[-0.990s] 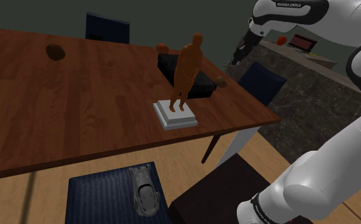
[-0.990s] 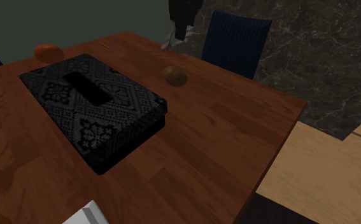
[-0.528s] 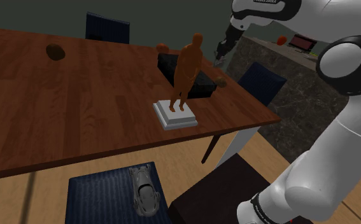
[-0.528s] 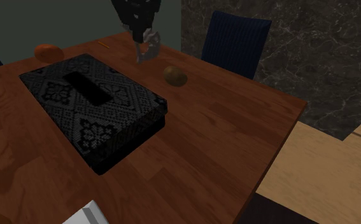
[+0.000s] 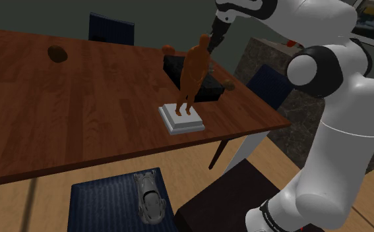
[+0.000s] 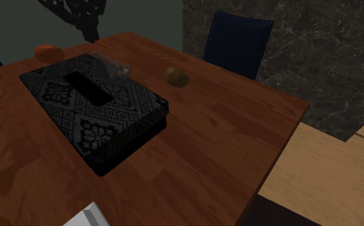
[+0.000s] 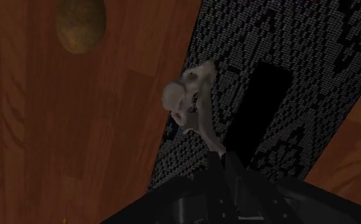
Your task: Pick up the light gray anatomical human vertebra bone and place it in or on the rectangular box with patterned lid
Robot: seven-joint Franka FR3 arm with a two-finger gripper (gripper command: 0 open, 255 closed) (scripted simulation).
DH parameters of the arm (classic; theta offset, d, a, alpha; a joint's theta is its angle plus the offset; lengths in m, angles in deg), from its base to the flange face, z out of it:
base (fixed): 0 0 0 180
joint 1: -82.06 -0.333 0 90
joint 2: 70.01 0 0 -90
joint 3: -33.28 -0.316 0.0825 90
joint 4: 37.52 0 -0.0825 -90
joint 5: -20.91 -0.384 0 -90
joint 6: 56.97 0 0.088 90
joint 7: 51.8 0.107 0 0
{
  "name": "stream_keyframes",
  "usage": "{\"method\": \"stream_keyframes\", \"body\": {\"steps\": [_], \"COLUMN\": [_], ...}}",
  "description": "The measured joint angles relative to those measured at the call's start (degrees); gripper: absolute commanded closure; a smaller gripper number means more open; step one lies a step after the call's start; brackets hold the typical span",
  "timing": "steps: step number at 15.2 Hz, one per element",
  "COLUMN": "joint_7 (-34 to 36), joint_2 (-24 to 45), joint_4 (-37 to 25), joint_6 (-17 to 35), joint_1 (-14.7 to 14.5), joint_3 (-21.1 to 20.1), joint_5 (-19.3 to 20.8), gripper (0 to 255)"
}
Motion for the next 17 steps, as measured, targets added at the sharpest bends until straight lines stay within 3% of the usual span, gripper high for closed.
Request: {"method": "stream_keyframes", "body": {"steps": [2, 3, 5, 10, 12, 17], "joint_7": [1.44, 1.44, 2.18, 11.36, 13.06, 13.23], "joint_2": [4.85, 4.92, 3.36, -9.84, -11.73, -10.87], "joint_4": [-6.62, -6.60, -3.91, 18.31, 22.06, 25.02], "joint_6": [-1.98, -1.98, -0.50, 12.18, 14.59, 18.48], "joint_1": [0.32, 0.31, -0.44, -6.30, -6.94, -6.66], "joint_3": [-0.76, -0.78, -0.31, 3.15, 3.43, 3.55], "joint_5": [-1.19, -1.19, -0.34, 9.37, 11.07, 10.90], "gripper": [255, 0, 0, 0, 0, 0]}}
